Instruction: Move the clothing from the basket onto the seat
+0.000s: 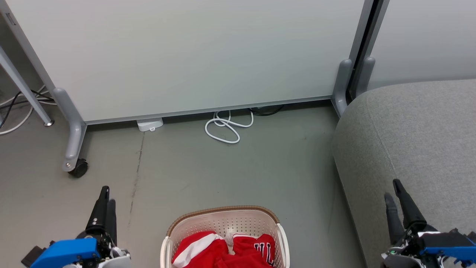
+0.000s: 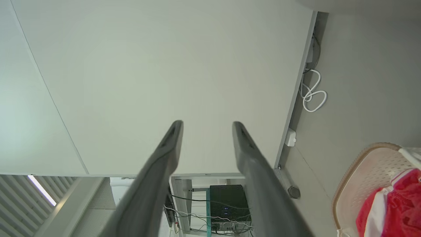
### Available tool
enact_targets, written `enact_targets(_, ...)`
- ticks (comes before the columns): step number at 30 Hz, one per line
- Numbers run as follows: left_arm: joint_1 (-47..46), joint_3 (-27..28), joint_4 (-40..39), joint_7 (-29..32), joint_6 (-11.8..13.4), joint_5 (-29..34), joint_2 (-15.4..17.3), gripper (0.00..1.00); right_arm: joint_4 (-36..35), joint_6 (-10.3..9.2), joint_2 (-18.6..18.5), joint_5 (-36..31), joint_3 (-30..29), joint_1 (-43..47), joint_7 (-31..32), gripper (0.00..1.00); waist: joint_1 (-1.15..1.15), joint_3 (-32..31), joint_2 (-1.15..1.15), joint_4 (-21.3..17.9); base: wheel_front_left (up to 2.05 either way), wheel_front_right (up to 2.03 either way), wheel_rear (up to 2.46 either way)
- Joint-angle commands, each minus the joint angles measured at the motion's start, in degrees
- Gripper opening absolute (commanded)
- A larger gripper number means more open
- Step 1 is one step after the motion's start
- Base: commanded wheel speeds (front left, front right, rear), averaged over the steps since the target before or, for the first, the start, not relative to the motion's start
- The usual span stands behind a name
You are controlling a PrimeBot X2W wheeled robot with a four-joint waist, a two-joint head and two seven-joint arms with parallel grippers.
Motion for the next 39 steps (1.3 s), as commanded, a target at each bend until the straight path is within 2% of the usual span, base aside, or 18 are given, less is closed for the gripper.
enact_targets(1, -0.42, -0.2, -0.43, -0.29, 0.0, 0.17, 0.07, 1.0, -0.37, 0.01, -0.05, -0.16, 0.14, -0.29, -0.29, 1.0, 0.0, 0.03, 0.0, 0.0, 0.0, 0.0, 0.0)
enact_targets(13, -1.12, -2.12, -2.3, -3.72, -0.01, 5.07, 0.15, 1.0, -1.55, 0.03, -0.14, -4.7, 0.92, -0.41, -3.72, 1.0, 0.0, 0.08, 0.0, 0.08, 0.0, 0.0, 0.0)
enact_targets(30, -2.17, -4.72, -5.04, -7.84, 0.72, 22.82, 0.24, 1.0, -5.14, 0.06, -0.27, -22.51, 2.52, -0.51, -7.85, 1.0, 0.0, 0.21, 0.0, 0.33, 0.0, 0.0, 0.0)
enact_targets(32, -2.17, -4.72, -5.04, -7.84, 0.72, 22.82, 0.24, 1.0, -5.14, 0.06, -0.27, -22.51, 2.52, -0.51, -7.85, 1.0, 0.0, 0.21, 0.0, 0.33, 0.0, 0.0, 0.0)
enact_targets(33, -2.34, -6.1, -5.8, -8.91, 1.39, 29.27, 0.27, 1.0, -5.64, 0.07, -0.31, -28.33, 3.21, -0.43, -8.94, 1.0, 0.0, 0.28, 0.0, 0.41, 0.0, 0.0, 0.0)
enact_targets(34, -2.34, -6.1, -5.8, -8.91, 1.39, 29.27, 0.27, 1.0, -5.64, 0.07, -0.31, -28.33, 3.21, -0.43, -8.94, 1.0, 0.0, 0.28, 0.0, 0.41, 0.0, 0.0, 0.0)
enact_targets(35, -2.45, -6.81, -5.98, -9.35, 1.54, 32.61, 0.28, 1.0, -5.63, 0.08, -0.32, -30.63, 3.54, -0.45, -9.33, 1.0, 0.0, 0.33, 0.0, 0.45, 0.0, 0.0, 0.0)
enact_targets(39, -2.65, -8.21, -6.23, -10.35, 1.96, 39.1, 0.3, 1.0, -5.62, 0.09, -0.35, -36.03, 4.23, -0.67, -10.36, 1.0, 0.0, 0.56, 0.0, 0.54, 0.0, 0.0, 0.0)
